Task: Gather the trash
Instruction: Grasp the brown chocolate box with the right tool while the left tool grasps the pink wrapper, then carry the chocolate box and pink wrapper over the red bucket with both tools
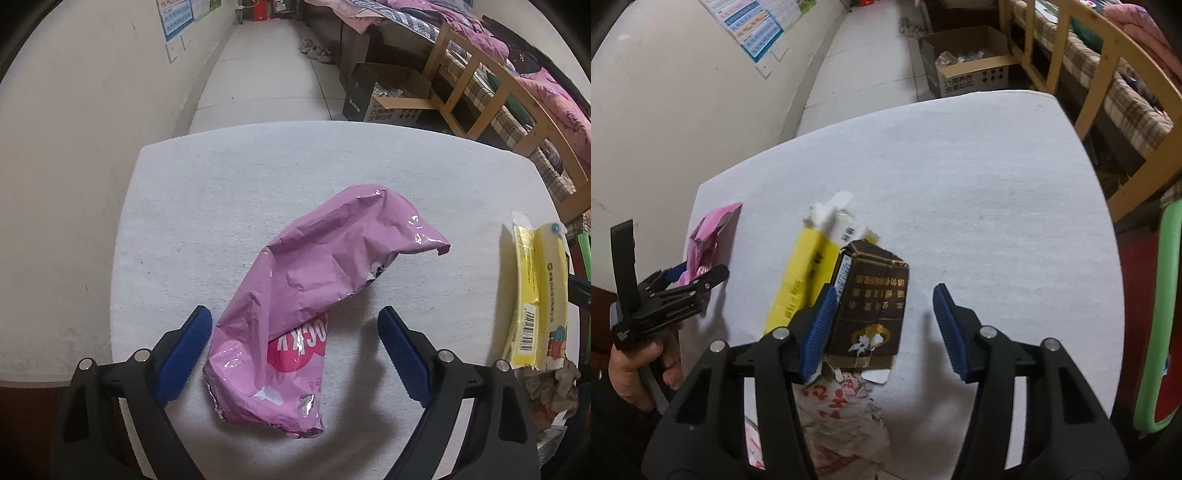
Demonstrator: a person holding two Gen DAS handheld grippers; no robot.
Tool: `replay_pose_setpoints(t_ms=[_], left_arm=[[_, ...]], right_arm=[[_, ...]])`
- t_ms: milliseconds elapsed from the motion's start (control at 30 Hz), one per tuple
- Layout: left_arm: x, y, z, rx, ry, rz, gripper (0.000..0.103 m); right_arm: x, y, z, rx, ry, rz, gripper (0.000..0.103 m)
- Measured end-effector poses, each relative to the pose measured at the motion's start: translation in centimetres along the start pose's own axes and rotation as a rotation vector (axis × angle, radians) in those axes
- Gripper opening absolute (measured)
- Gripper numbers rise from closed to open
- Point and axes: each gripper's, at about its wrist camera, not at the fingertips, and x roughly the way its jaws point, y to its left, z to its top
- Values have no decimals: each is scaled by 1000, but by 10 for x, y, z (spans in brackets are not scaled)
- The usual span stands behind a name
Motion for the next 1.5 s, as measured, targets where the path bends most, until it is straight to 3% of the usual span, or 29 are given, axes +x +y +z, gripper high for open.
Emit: replay_pose_setpoints(t_ms=[233, 300, 367, 467, 533, 767, 1000, 1500], left_arm=[[-2, 1, 1, -3, -15, -5, 84], [-5, 2, 0, 6, -29, 26, 73], [-9, 7, 1, -6, -38, 32, 54], [-12, 18, 2, -34, -33, 21, 39], [-17, 23, 1, -38, -38, 10, 35], [-48, 20, -7, -59, -97, -8, 32], [-101, -6, -15, -23, -166, -15, 32], [-216, -80, -52, 75, -306, -62, 32]], right_arm=[[22, 19, -6, -50, 53, -13, 52], [23, 16, -7, -36, 57, -4, 50], [21, 16, -8, -43, 54, -8, 49], [16, 17, -9, -46, 50, -6, 48], [9, 16, -10, -42, 34, -5, 48], [-19, 22, -9, -62, -21, -20, 48], [-62, 26, -14, -75, -92, -14, 49], [-163, 19, -68, -110, -249, -25, 49]])
